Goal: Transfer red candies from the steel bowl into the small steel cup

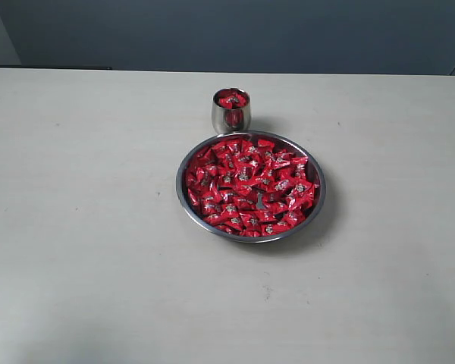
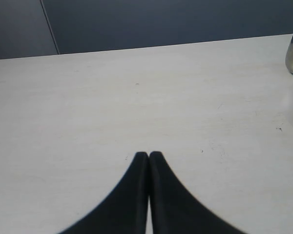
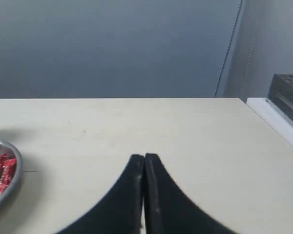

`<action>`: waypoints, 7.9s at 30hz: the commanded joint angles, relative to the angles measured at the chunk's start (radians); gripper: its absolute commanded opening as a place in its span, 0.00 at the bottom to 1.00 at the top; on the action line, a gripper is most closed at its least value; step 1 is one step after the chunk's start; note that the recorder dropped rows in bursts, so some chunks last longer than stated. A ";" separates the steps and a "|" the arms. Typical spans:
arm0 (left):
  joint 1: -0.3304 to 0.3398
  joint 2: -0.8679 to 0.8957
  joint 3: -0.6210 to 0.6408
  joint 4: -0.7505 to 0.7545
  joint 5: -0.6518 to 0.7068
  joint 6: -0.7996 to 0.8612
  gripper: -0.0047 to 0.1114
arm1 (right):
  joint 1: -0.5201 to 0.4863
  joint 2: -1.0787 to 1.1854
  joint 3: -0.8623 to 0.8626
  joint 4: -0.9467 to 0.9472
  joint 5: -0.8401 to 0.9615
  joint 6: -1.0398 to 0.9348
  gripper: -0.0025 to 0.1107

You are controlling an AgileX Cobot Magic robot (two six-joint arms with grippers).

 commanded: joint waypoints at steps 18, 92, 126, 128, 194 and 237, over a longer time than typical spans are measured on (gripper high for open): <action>-0.005 -0.005 -0.008 0.002 -0.005 -0.003 0.04 | 0.010 -0.037 0.035 -0.008 0.075 0.000 0.02; -0.005 -0.005 -0.008 0.002 -0.005 -0.003 0.04 | 0.060 -0.037 0.035 -0.007 0.079 0.000 0.02; -0.005 -0.005 -0.008 0.002 -0.005 -0.003 0.04 | 0.060 -0.037 0.035 -0.001 0.079 0.000 0.02; -0.005 -0.005 -0.008 0.002 -0.005 -0.003 0.04 | 0.060 -0.037 0.035 -0.001 0.079 0.000 0.02; -0.005 -0.005 -0.008 0.002 -0.005 -0.003 0.04 | 0.060 -0.037 0.035 -0.001 0.079 0.000 0.02; -0.005 -0.005 -0.008 0.002 -0.005 -0.003 0.04 | 0.060 -0.037 0.035 -0.001 0.079 0.000 0.02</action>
